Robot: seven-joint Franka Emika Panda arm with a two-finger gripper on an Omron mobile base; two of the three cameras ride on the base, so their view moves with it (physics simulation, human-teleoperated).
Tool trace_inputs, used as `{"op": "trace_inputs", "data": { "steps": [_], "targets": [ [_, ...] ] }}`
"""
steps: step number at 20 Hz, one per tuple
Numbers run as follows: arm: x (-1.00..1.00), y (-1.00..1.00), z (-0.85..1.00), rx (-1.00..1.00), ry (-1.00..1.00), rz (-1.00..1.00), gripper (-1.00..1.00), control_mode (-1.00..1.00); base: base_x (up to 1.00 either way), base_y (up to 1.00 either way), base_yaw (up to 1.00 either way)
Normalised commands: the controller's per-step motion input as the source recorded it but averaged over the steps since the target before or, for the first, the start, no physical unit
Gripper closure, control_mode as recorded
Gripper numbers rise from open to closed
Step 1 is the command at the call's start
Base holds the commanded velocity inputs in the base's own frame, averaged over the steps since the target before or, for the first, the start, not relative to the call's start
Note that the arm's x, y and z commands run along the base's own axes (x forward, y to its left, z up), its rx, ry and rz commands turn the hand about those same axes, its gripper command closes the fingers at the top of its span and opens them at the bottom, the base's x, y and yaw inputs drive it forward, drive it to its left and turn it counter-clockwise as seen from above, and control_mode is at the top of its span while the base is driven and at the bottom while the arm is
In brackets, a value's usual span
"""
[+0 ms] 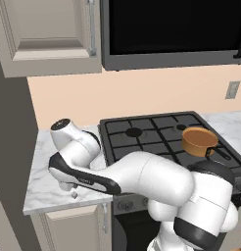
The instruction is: Pick up the sugar cube(s) and place them in the saucepan with hot chocolate.
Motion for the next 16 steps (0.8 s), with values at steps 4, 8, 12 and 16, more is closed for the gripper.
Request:
{"op": "trace_inputs", "data": {
  "steps": [4,8,12,16],
  "targets": [
    [0.00,0.20,-0.43,0.13,0.01,0.12,-1.00,-1.00,0.00,0.00,0.00],
    [0.00,0.12,-0.43,0.17,0.12,0.06,-1.00,-1.00,0.00,0.00,0.00],
    [0.00,0.03,-0.48,0.14,0.17,0.09,-1.00,-1.00,0.00,0.00,0.00],
    [0.01,0.00,-0.19,0.01,0.02,0.04,-1.00,-1.00,0.00,0.00,0.00]
  ]
}}
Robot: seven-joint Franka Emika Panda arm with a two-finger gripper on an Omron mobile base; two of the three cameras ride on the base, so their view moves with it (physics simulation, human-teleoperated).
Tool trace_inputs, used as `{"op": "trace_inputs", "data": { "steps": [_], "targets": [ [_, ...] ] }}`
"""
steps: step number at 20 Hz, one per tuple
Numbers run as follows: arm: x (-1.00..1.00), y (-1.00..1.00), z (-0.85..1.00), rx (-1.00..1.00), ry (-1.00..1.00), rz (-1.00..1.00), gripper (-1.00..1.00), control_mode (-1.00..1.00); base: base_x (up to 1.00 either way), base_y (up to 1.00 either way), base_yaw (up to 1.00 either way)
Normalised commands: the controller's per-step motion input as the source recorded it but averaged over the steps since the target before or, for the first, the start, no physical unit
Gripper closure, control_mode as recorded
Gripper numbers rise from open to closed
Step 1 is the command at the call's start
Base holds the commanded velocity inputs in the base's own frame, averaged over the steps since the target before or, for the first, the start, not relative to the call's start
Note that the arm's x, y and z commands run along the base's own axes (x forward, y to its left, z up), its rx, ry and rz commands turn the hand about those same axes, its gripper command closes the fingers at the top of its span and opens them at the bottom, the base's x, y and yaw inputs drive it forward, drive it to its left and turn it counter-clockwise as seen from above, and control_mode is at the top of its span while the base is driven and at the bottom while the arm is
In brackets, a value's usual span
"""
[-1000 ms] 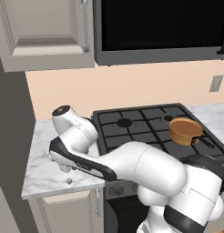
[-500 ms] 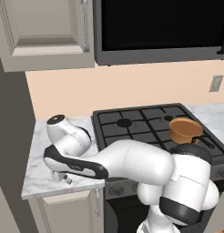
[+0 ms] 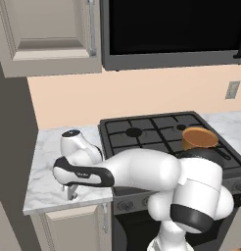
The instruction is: Pick up the sugar cube(s) and place them in the saucepan with hot chocolate.
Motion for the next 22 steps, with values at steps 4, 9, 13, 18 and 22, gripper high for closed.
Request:
{"op": "trace_inputs", "data": {
  "steps": [4,9,13,18,22],
  "targets": [
    [0.13,0.00,-0.24,-0.04,0.01,-0.03,-1.00,-1.00,0.00,0.00,0.00],
    [0.24,0.00,-0.26,-0.04,0.04,-0.09,-1.00,-1.00,0.00,0.00,0.00],
    [0.03,0.03,-0.10,0.00,0.00,0.00,-1.00,-1.00,0.00,0.00,0.00],
    [0.17,0.12,-0.31,-0.03,0.01,-0.03,-1.00,-1.00,0.00,0.00,0.00],
    [0.11,0.11,-0.09,-0.04,0.00,-0.03,-1.00,-1.00,0.00,0.00,0.00]
  ]
}}
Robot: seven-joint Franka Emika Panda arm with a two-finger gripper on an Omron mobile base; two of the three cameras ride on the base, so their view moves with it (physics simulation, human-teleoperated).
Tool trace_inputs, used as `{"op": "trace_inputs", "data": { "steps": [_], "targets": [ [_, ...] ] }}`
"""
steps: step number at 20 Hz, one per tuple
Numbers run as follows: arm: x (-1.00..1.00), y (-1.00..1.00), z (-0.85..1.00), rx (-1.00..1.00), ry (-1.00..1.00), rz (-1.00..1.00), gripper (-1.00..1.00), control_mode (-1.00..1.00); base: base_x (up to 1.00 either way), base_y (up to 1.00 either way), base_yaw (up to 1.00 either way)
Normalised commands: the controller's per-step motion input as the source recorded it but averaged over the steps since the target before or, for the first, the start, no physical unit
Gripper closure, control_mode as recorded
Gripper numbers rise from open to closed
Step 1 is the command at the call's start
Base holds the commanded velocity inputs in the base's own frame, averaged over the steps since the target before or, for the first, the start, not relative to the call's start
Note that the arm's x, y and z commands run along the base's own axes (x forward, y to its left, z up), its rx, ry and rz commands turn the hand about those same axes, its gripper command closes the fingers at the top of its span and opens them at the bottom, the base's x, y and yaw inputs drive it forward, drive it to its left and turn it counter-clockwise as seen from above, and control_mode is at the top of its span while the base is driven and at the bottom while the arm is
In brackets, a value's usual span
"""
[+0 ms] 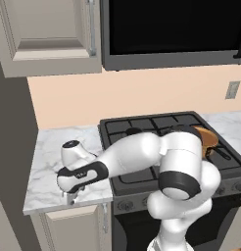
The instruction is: Pick up the sugar cube(s) and place them in the saucepan with hot chocolate.
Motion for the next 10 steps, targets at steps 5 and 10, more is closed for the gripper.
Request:
{"op": "trace_inputs", "data": {
  "steps": [5,10],
  "targets": [
    [0.04,0.12,0.00,0.00,0.00,-0.02,-1.00,-1.00,0.00,0.00,0.00],
    [0.02,0.06,-0.08,0.00,0.00,0.00,-1.00,-1.00,0.00,0.00,0.00]
  ]
}}
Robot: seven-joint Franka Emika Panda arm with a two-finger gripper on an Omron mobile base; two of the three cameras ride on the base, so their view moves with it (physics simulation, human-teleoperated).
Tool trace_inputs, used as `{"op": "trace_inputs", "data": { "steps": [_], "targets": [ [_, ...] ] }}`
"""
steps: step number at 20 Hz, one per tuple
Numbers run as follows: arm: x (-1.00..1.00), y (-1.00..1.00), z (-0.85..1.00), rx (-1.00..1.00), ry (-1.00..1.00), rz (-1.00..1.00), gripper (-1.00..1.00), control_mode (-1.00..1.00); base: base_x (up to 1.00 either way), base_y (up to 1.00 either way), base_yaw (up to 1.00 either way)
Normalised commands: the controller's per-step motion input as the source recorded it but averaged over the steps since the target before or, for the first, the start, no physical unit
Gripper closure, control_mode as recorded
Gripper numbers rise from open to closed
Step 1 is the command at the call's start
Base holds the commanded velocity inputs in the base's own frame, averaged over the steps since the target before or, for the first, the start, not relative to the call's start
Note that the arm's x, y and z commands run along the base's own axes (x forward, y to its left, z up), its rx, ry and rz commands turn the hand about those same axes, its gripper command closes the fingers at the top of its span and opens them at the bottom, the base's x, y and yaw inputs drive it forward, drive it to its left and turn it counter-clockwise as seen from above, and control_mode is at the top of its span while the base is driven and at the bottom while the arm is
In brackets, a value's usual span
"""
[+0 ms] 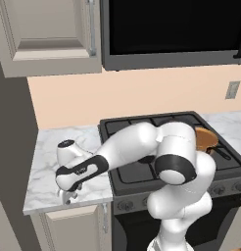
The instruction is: Pick up the sugar cube(s) and place them in the saucepan with hot chocolate.
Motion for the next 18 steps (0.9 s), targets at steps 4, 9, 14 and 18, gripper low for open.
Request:
{"op": "trace_inputs", "data": {
  "steps": [4,9,14,18],
  "targets": [
    [0.00,0.00,-0.27,0.00,0.03,0.00,-1.00,-1.00,0.00,0.00,0.00],
    [0.00,0.00,-0.30,0.00,0.02,0.00,-1.00,-1.00,0.00,0.00,0.00],
    [0.00,0.00,-0.10,0.00,0.00,0.00,-1.00,-1.00,0.00,0.00,0.00],
    [-0.09,0.00,-0.04,0.00,0.00,0.00,1.00,-1.00,0.00,0.00,0.00]
  ]
}}
